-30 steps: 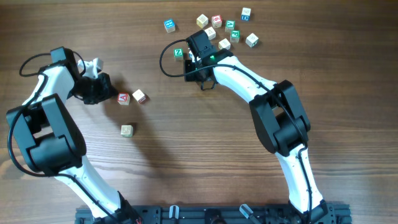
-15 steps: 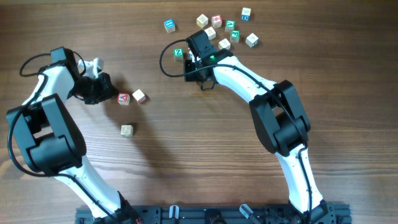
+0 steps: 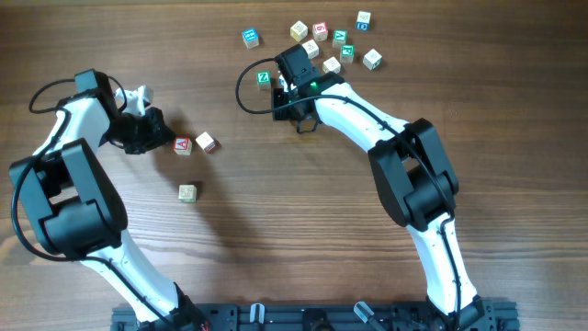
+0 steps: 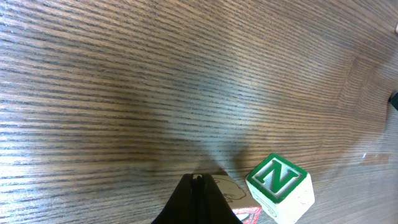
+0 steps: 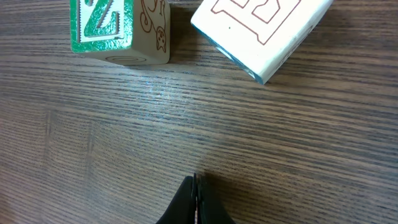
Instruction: Form a circle
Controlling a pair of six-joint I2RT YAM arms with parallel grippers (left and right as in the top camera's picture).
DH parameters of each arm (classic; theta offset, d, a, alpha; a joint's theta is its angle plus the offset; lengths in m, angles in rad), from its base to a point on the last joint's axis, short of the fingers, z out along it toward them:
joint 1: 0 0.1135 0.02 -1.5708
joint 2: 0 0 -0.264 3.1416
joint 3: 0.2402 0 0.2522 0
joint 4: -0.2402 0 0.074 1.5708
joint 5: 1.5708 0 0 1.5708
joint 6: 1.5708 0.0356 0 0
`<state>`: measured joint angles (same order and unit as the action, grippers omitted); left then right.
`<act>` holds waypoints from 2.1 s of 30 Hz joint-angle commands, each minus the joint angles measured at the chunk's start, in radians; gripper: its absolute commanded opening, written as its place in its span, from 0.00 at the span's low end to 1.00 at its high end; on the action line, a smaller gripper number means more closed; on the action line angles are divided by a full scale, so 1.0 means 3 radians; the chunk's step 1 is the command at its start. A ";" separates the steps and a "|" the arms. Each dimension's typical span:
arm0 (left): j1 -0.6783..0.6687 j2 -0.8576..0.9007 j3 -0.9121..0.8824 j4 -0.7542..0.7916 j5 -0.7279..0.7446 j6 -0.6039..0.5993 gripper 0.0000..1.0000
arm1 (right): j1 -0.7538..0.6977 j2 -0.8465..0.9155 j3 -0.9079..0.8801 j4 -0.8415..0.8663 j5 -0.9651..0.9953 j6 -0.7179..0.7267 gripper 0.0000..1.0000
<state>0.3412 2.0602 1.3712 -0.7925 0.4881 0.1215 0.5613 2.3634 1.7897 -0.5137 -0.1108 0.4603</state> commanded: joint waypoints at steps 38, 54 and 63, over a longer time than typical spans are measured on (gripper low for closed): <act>-0.0013 0.0019 -0.0036 -0.0223 -0.0262 -0.0436 0.04 | 0.0004 0.0065 -0.0058 -0.0090 0.0121 0.0036 0.05; -0.0013 0.0019 -0.0036 -0.0289 -0.0259 -0.0436 0.04 | 0.0004 0.0065 -0.0058 -0.0092 0.0120 0.0036 0.05; -0.0013 0.0019 -0.0036 -0.0301 -0.0121 -0.0435 0.04 | 0.0004 0.0064 -0.0058 -0.0092 0.0120 0.0036 0.05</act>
<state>0.3412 2.0602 1.3712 -0.8753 0.4202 0.0006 0.5613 2.3634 1.7897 -0.5137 -0.1108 0.4603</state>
